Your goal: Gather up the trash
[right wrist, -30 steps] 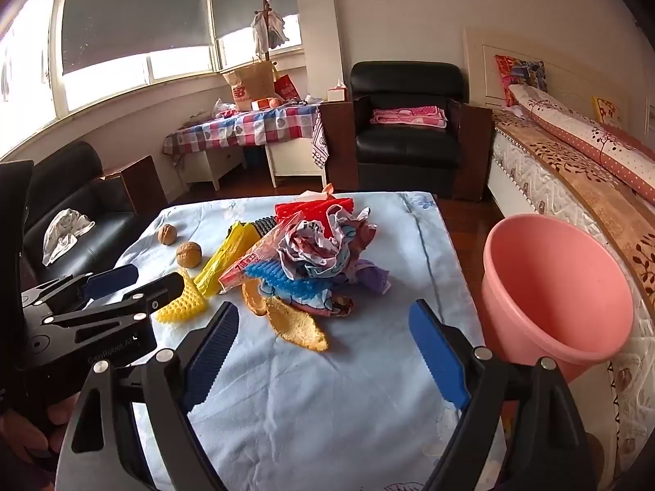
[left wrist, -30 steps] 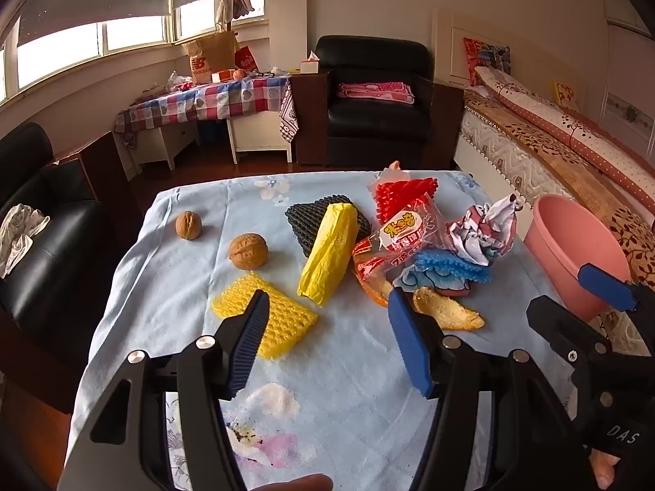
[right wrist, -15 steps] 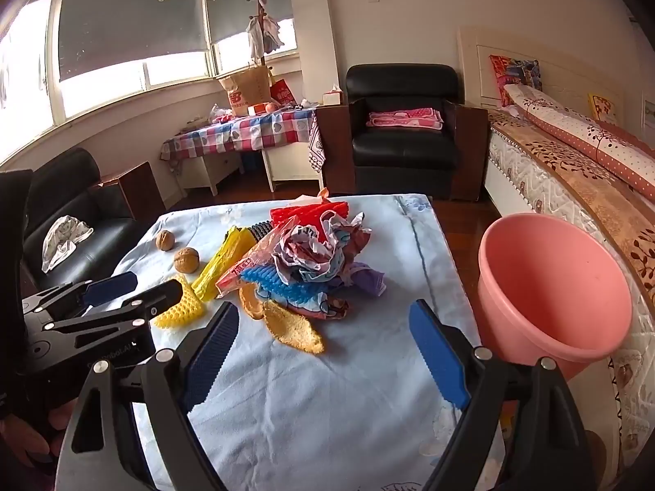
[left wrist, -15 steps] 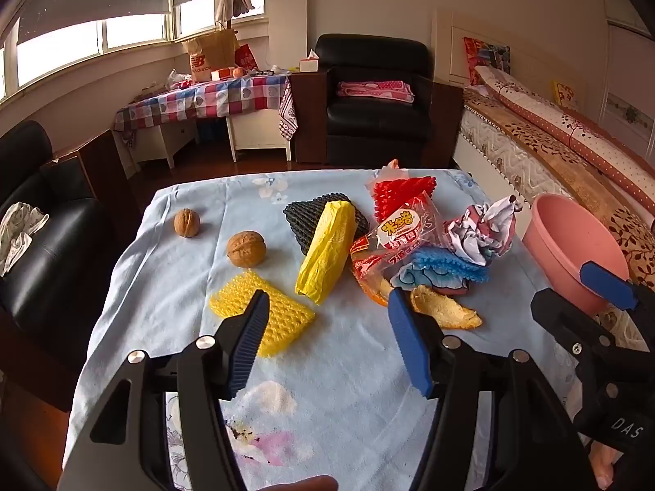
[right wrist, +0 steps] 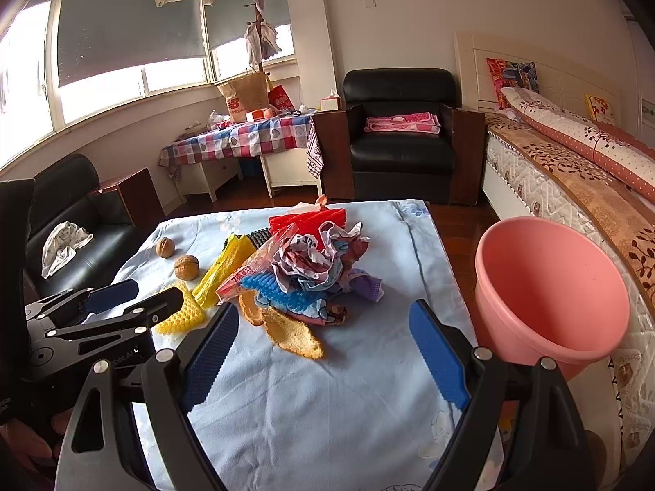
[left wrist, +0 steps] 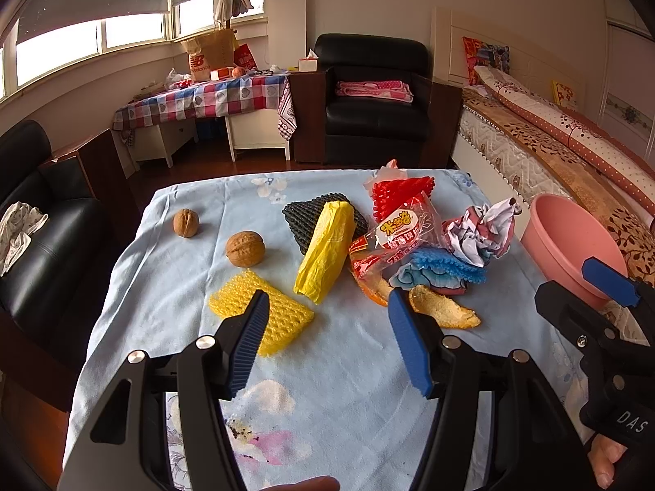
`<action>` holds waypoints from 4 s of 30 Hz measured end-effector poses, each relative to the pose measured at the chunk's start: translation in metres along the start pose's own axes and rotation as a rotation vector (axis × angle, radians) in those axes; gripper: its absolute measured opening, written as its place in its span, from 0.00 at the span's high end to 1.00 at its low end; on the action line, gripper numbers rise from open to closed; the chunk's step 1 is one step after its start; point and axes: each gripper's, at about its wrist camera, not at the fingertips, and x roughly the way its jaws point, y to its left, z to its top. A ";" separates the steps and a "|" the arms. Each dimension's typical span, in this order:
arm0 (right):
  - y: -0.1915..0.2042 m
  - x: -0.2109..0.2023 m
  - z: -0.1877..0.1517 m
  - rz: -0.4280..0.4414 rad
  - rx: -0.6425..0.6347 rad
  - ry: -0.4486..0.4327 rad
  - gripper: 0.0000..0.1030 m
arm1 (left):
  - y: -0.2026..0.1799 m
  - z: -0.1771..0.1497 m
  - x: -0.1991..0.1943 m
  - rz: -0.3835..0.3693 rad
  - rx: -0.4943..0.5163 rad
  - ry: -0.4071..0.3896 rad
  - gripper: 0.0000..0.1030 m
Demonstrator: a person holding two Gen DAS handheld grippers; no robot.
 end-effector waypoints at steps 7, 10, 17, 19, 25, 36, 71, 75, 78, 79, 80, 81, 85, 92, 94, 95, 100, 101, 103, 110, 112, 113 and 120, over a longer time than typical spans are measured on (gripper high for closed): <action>-0.001 -0.001 0.001 0.000 0.004 -0.004 0.19 | 0.000 0.000 0.000 -0.001 -0.001 0.002 0.41; -0.003 -0.002 0.002 -0.003 0.012 -0.012 0.19 | 0.001 0.001 0.000 -0.002 -0.002 0.002 0.41; -0.004 -0.004 0.002 -0.010 0.022 -0.023 0.19 | 0.003 0.002 -0.002 -0.003 -0.003 0.003 0.41; -0.004 -0.005 0.002 -0.013 0.025 -0.033 0.19 | 0.003 0.002 -0.001 -0.005 -0.004 0.004 0.41; -0.004 -0.009 0.002 -0.028 0.027 -0.063 0.19 | 0.003 0.002 -0.002 -0.005 -0.006 0.004 0.41; -0.007 -0.009 0.001 -0.031 0.028 -0.057 0.23 | 0.005 0.001 -0.001 -0.014 -0.012 0.005 0.41; -0.012 0.025 -0.010 0.024 0.035 0.054 0.30 | -0.008 0.009 0.030 -0.166 0.101 -0.006 0.44; -0.016 0.031 -0.010 0.038 0.047 0.080 0.30 | -0.015 0.011 0.052 -0.166 0.140 0.045 0.60; -0.017 0.036 -0.008 0.053 0.061 0.096 0.31 | -0.020 0.014 0.062 -0.165 0.166 0.049 0.65; -0.017 0.038 -0.008 0.056 0.063 0.100 0.31 | -0.021 0.015 0.064 -0.167 0.170 0.051 0.69; -0.018 0.041 -0.007 0.059 0.066 0.107 0.31 | -0.022 0.016 0.067 -0.163 0.176 0.058 0.77; -0.018 0.044 -0.006 0.063 0.070 0.115 0.31 | -0.022 0.016 0.070 -0.163 0.176 0.067 0.82; -0.019 0.053 -0.003 0.084 0.086 0.135 0.33 | -0.017 0.016 0.073 -0.180 0.147 0.083 0.91; -0.018 0.071 -0.002 0.086 0.096 0.190 0.56 | -0.009 0.015 0.060 -0.212 0.114 0.062 0.95; -0.019 0.074 -0.004 0.104 0.110 0.204 0.67 | -0.006 0.014 0.054 -0.222 0.106 0.055 0.95; -0.020 0.074 -0.004 0.108 0.116 0.206 0.70 | -0.007 0.014 0.051 -0.227 0.104 0.051 0.95; -0.030 0.064 -0.003 0.123 0.143 0.191 0.77 | -0.007 0.016 0.034 -0.251 0.093 0.030 0.95; -0.032 0.060 -0.003 0.124 0.149 0.185 0.77 | -0.009 0.017 0.030 -0.255 0.092 0.024 0.95; -0.037 0.052 0.000 0.126 0.160 0.164 0.78 | -0.011 0.020 0.021 -0.265 0.095 0.007 0.95; -0.058 0.023 0.010 0.142 0.211 0.092 0.82 | -0.034 0.033 -0.005 -0.296 0.134 -0.048 0.95; -0.063 0.016 0.009 0.141 0.217 0.082 0.84 | -0.043 0.035 -0.009 -0.307 0.146 -0.055 0.95; -0.067 0.011 0.009 0.142 0.226 0.074 0.85 | -0.047 0.037 -0.010 -0.317 0.148 -0.056 0.95; -0.096 -0.015 0.009 0.116 0.275 0.027 0.85 | -0.079 0.045 -0.017 -0.369 0.179 -0.063 0.95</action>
